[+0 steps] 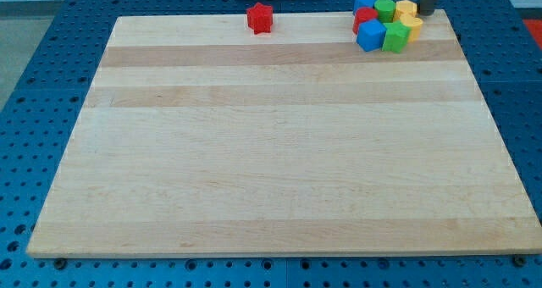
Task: Slide the group of blocks a bit left
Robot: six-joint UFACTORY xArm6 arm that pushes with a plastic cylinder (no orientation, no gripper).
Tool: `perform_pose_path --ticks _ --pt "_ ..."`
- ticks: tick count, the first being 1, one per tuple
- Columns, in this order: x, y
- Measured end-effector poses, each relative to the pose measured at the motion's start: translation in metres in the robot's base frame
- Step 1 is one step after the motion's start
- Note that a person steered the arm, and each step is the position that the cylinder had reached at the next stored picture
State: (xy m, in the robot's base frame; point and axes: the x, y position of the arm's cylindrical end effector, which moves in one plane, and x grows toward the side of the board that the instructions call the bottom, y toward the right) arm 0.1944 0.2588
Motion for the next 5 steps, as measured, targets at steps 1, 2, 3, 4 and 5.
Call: perform_pose_path --ticks 1,2,3,4,5 --pt "0.005 0.000" --pt "0.015 0.000" --pt "0.024 0.000" --pt "0.032 -0.002" --pt "0.032 -0.015"
